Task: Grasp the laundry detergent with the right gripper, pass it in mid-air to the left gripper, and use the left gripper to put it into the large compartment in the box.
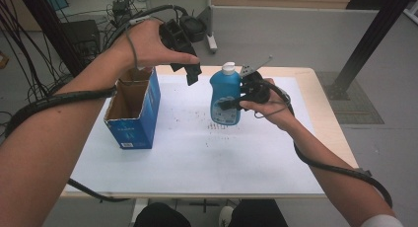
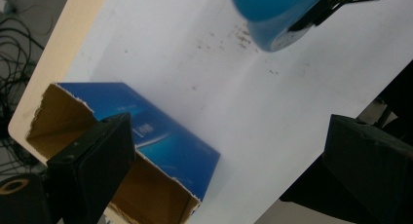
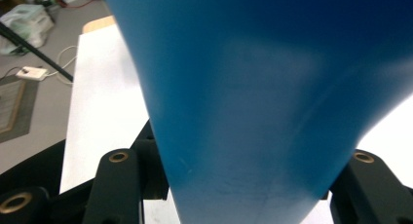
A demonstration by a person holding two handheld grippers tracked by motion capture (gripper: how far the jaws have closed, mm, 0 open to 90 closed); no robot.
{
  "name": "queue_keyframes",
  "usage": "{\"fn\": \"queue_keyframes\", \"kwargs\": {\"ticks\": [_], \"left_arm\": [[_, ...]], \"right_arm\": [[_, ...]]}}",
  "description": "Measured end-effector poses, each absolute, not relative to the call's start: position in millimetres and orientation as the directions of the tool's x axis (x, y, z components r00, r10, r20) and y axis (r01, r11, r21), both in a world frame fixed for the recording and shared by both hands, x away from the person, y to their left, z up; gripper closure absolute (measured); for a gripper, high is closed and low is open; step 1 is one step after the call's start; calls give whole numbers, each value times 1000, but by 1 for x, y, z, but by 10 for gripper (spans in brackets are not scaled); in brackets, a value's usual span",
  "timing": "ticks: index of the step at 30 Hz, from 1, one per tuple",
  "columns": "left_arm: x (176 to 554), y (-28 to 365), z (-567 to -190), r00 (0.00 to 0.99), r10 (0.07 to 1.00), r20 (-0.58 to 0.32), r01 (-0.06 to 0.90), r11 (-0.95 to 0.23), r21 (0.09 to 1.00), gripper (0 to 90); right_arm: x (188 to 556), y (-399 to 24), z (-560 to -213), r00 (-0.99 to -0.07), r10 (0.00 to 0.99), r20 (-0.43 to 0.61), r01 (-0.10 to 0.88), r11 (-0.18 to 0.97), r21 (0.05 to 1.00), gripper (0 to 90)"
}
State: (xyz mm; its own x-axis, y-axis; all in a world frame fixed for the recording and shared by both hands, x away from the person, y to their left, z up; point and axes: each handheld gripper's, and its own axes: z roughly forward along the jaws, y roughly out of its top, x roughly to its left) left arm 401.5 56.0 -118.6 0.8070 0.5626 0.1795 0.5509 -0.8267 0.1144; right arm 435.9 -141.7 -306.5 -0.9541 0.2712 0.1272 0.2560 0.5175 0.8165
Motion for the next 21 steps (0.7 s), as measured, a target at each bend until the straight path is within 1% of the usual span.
{"fn": "queue_keyframes", "kwargs": {"ticks": [1, 2, 4, 5, 6, 7, 15, 17, 21], "left_arm": [[402, 56, -116, 821, 541, 181, 530, -841, 110, 54], [402, 56, -116, 821, 541, 181, 530, -841, 110, 54], [401, 56, -114, 831, 524, 185, 514, -851, 106, 54], [400, 57, -111, 845, 502, 182, 490, -865, 110, 55], [400, 57, -111, 845, 502, 182, 490, -865, 110, 55], [398, 57, -110, 857, 481, 185, 469, -877, 105, 56], [398, 59, -109, 876, 453, 167, 442, -892, 98, 55], [398, 59, -113, 883, 438, 166, 432, -899, 72, 56], [399, 60, -116, 887, 431, 166, 427, -902, 65, 56]], "right_arm": [[437, -135, -306, -959, 252, 129, 247, 520, 818, 434], [437, -135, -306, -959, 252, 129, 247, 520, 818, 434], [439, -123, -306, -969, 212, 123, 220, 530, 819, 434], [439, -119, -306, -972, 200, 123, 213, 533, 819, 434], [439, -119, -306, -972, 200, 123, 213, 533, 819, 434], [440, -112, -305, -977, 172, 125, 200, 536, 820, 434], [441, -88, -302, -988, 97, 119, 153, 528, 835, 434], [441, -84, -300, -990, 80, 113, 139, 524, 840, 434], [439, -77, -300, -992, 62, 111, 127, 520, 844, 434]]}}
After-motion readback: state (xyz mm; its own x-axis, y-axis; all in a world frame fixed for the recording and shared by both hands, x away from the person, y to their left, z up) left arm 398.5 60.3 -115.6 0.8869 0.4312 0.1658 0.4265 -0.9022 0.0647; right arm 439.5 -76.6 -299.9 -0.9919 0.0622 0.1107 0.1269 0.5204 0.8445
